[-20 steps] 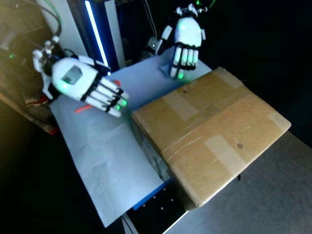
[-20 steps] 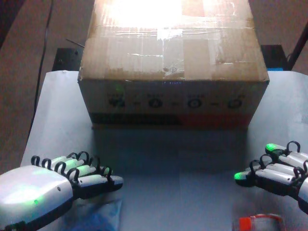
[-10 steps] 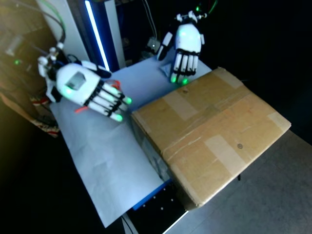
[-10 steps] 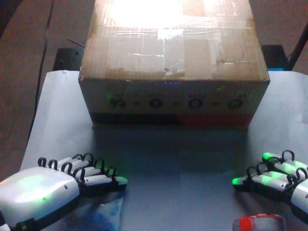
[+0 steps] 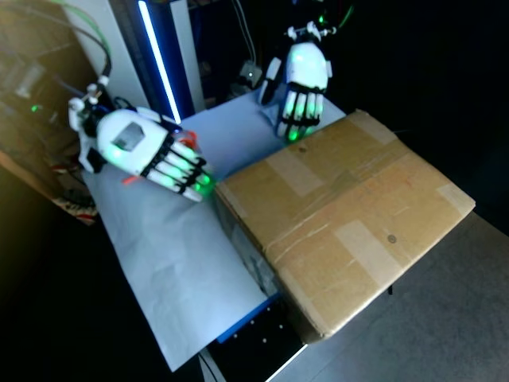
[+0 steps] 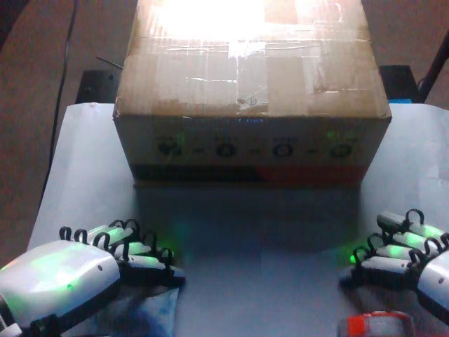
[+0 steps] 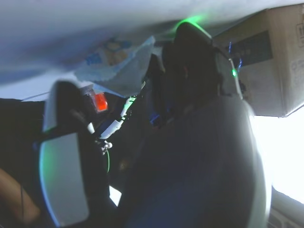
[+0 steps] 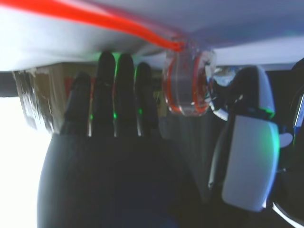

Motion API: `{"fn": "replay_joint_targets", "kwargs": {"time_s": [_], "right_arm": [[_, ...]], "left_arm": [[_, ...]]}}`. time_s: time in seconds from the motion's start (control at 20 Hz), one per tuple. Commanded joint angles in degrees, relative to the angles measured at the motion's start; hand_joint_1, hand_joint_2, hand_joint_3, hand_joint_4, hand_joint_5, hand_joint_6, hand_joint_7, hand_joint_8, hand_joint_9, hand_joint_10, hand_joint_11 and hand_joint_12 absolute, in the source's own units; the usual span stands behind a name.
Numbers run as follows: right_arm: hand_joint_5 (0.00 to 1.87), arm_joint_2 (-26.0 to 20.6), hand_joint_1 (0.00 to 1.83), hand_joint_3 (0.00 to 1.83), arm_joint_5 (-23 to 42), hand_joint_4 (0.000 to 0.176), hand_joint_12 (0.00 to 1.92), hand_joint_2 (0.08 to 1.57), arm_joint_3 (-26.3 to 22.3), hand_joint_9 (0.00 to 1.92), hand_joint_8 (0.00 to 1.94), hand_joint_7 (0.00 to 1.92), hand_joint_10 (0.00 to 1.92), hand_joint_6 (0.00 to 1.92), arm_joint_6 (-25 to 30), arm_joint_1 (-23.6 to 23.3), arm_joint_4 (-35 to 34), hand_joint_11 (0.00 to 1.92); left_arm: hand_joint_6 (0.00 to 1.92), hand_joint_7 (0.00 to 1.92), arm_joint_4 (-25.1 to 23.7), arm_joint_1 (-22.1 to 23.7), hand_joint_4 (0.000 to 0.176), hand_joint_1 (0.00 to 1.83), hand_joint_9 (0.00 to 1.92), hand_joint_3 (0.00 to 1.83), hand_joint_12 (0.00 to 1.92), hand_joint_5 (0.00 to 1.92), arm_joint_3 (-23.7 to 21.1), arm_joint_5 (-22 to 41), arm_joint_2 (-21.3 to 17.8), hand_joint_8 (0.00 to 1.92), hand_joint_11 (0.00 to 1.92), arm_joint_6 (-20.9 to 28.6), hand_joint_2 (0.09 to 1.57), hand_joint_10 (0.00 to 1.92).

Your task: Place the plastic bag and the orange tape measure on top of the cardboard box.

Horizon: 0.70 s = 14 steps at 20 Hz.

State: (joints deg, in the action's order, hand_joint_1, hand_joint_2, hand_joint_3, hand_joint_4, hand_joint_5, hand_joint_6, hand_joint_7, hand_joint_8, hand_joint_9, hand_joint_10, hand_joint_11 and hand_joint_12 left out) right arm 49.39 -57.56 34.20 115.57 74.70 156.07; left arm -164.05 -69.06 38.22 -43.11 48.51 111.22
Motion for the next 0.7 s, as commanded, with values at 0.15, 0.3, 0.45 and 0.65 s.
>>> {"fn": "replay_joint_targets", "kwargs": {"time_s": [0.15,0.3,0.45,0.65], "right_arm": [[0.95,0.5,1.25,0.0,0.7,0.0,1.75,1.17,0.1,0.97,1.49,0.85,1.49,0.79,-0.2,-0.2,-0.1,0.94],[0.98,0.5,1.19,0.0,0.7,0.0,1.92,1.14,0.1,1.08,1.79,0.88,1.92,0.94,-0.2,-0.5,0.1,1.17],[1.03,0.5,1.19,0.0,0.7,0.0,1.92,1.09,0.2,1.11,1.86,0.91,1.92,0.91,-0.2,-0.6,0.1,1.21],[0.89,0.1,1.24,0.0,0.3,0.0,1.87,1.2,0.2,1.1,1.59,0.8,1.71,0.85,-0.2,-2.2,1.1,1.15]], "left_arm": [[1.34,0.55,2.5,-0.8,0.0,1.12,0.48,0.0,1.89,0.73,0.6,3.5,1.5,1.69,0.51,-4.6,1.31,1.64],[1.17,0.72,3.8,-1.1,0.0,1.17,0.71,0.0,1.82,0.84,1.5,3.5,2.7,1.48,0.68,-4.9,1.23,1.5],[1.12,0.8,4.9,-1.2,0.0,1.2,0.79,0.0,1.77,0.8,2.3,3.4,3.7,1.48,0.68,-5.2,1.22,1.48],[1.19,0.73,5.6,-1.2,0.0,1.35,0.83,0.0,1.56,0.71,3.0,0.7,4.1,1.36,0.71,-5.2,1.22,1.49]]}}
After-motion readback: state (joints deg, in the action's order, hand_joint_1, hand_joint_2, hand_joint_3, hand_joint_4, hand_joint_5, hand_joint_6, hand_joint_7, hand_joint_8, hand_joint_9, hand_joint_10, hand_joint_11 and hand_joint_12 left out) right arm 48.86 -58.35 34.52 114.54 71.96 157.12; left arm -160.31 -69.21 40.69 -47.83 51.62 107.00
